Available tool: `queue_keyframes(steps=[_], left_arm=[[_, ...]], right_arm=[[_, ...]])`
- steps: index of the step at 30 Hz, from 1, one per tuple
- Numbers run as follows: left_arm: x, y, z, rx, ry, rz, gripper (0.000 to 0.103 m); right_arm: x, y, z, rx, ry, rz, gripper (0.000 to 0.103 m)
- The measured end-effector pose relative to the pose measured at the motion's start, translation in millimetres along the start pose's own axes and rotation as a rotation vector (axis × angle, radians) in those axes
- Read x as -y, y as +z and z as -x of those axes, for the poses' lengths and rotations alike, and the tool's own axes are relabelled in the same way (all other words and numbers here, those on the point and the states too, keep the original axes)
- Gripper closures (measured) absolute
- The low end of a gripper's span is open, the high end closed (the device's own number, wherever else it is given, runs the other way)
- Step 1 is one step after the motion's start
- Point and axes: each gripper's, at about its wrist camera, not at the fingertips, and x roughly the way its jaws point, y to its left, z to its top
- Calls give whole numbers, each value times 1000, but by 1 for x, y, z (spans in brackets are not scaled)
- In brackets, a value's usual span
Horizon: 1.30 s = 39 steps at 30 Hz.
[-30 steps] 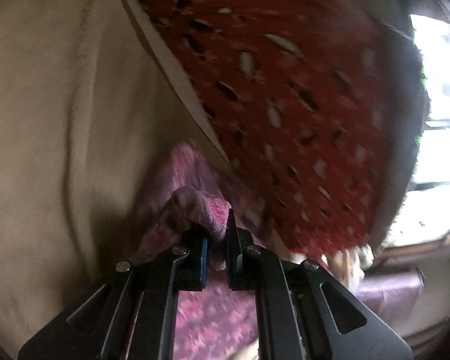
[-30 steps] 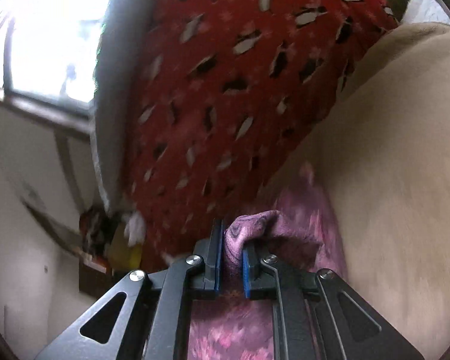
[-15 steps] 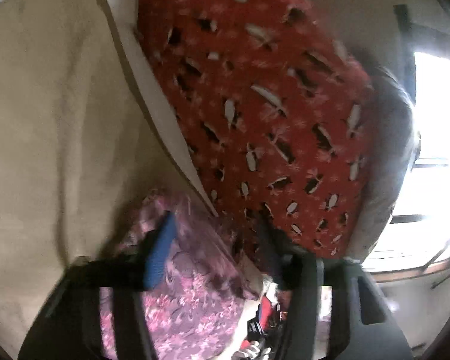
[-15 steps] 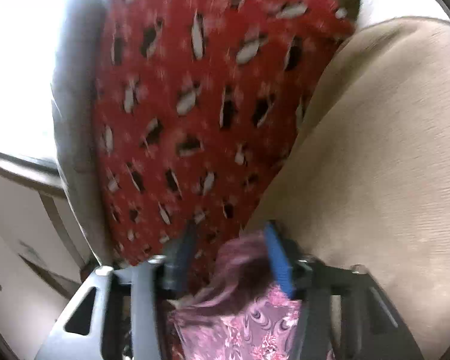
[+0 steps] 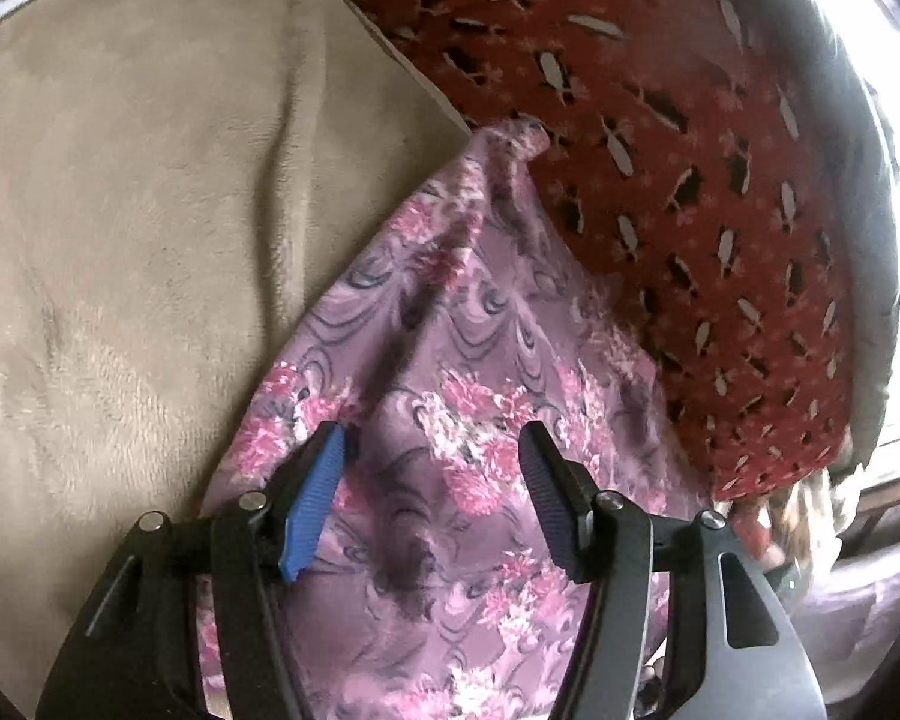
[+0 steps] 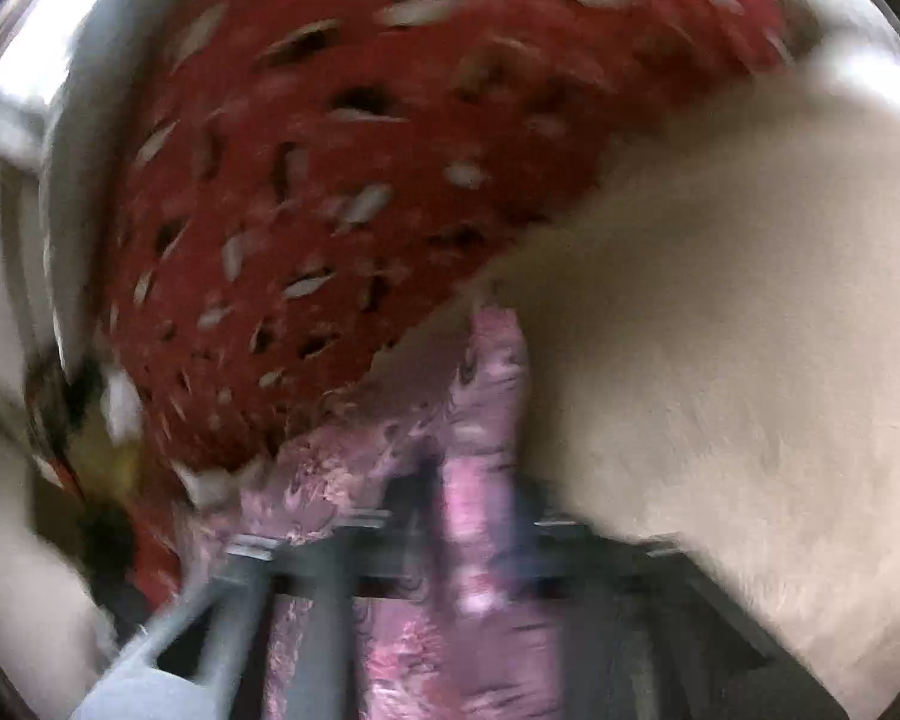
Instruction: Fold small clothes
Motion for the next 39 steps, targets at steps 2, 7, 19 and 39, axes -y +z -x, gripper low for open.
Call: queue_keyframes(steps=[2, 7, 19, 39], left_arm=[[-1, 1, -4, 11, -13, -9, 44], [-11, 16, 20, -33, -125, 29, 44], [-77, -35, 70, -205, -185, 59, 43], [-103, -24, 74, -207, -100, 156, 98]], right_arm=[[13, 2, 1, 28, -42, -33, 97], [37, -13, 2, -41, -101, -134, 88], [47, -116, 102, -102, -46, -150, 59], [54, -122, 125, 71, -211, -300, 95]])
